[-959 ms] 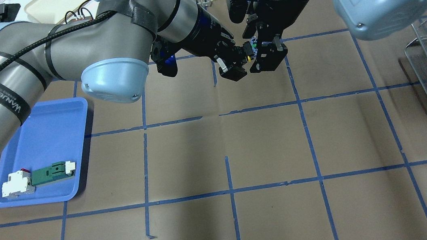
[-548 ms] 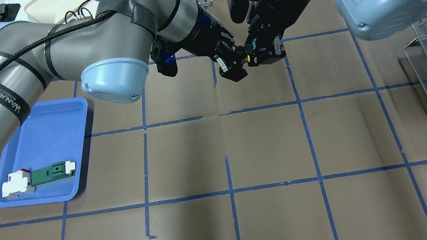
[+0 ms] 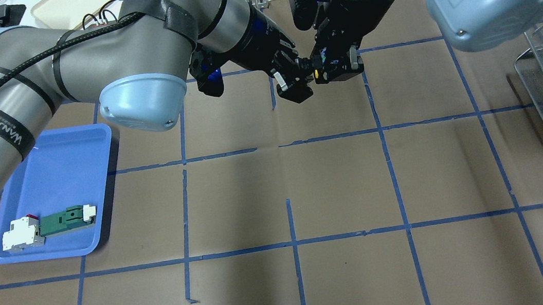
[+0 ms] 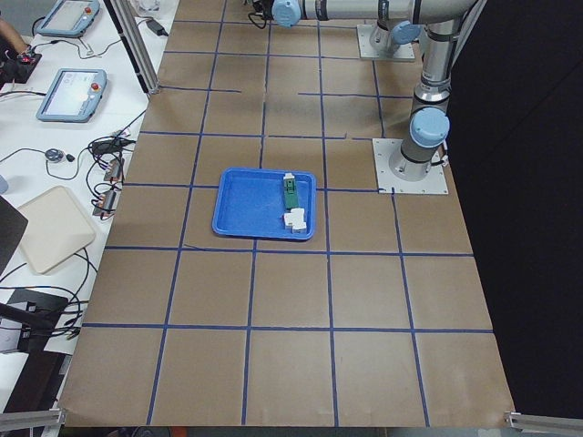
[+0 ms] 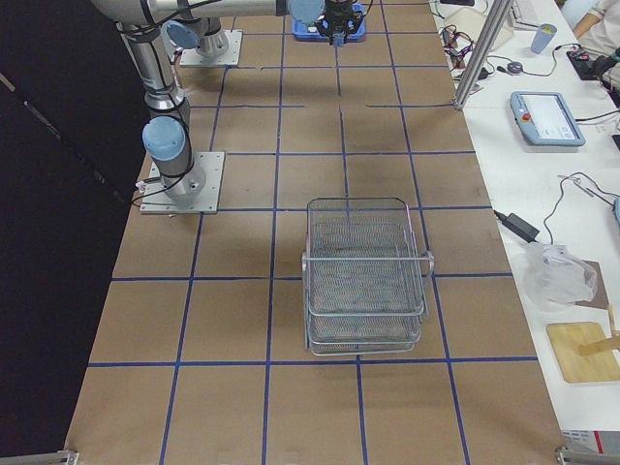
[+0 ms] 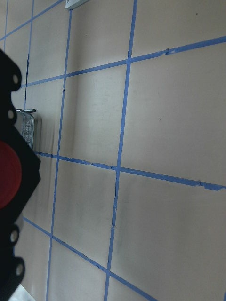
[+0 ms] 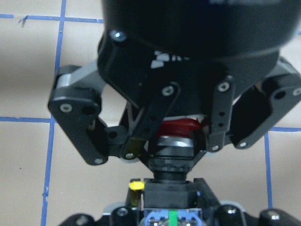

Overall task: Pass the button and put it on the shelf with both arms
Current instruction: 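Open and withdraw the left gripper while the right gripper carries the button away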

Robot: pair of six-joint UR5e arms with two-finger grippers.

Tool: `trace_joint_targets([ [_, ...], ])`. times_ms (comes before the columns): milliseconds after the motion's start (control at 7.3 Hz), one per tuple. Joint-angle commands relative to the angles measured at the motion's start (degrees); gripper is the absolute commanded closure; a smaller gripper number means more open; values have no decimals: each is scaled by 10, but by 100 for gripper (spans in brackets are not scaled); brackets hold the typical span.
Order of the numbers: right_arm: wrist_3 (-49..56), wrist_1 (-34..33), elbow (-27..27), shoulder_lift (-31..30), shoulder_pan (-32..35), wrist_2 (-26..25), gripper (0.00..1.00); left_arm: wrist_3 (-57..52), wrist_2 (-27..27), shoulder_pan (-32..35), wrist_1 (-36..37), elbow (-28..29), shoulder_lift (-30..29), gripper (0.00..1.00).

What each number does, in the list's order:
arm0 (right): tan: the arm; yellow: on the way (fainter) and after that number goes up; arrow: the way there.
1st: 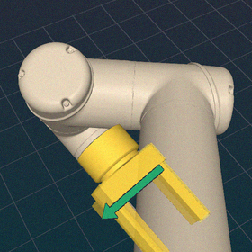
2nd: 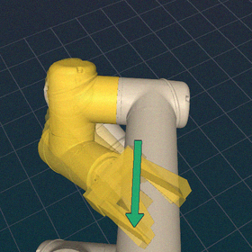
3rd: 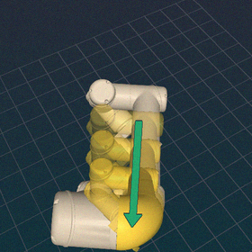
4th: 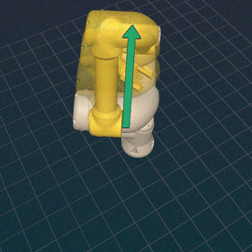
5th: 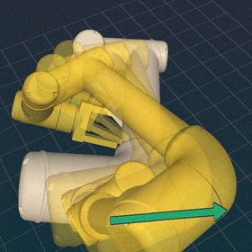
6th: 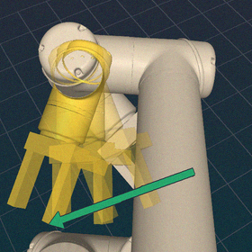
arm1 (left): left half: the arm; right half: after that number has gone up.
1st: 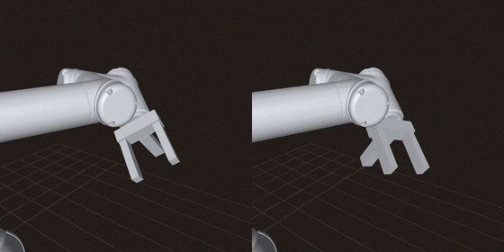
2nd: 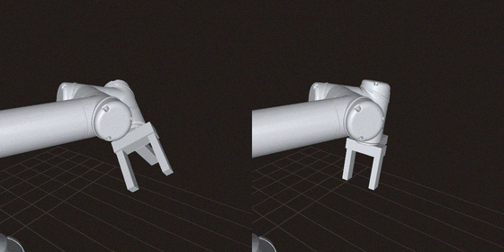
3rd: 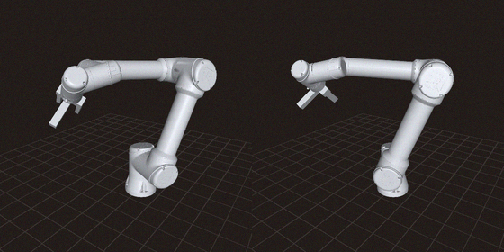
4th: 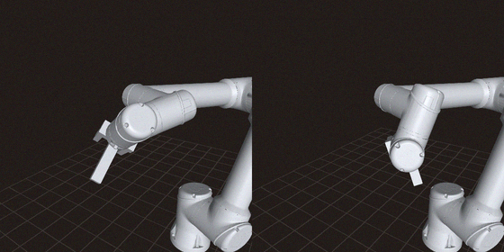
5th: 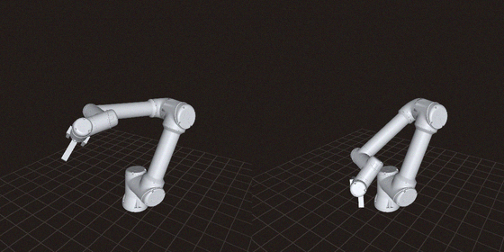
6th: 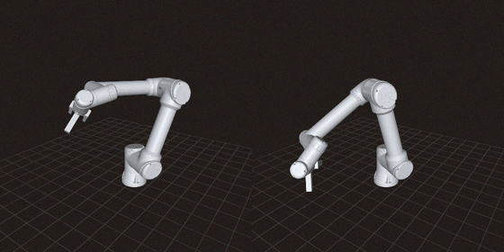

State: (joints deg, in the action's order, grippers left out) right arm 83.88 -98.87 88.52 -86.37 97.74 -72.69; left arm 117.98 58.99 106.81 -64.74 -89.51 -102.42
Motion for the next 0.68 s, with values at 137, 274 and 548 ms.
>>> trace_joint_targets([
  [137,1,0,0,1,0,0,89,23,3,-2,1,0,4,8],
  [274,1,0,-1,0,0,-1,89,20,3,-5,1,0,5,8],
  [548,3,3,-4,-1,-1,-16,89,-45,4,-42,-6,-3,7,9],
])
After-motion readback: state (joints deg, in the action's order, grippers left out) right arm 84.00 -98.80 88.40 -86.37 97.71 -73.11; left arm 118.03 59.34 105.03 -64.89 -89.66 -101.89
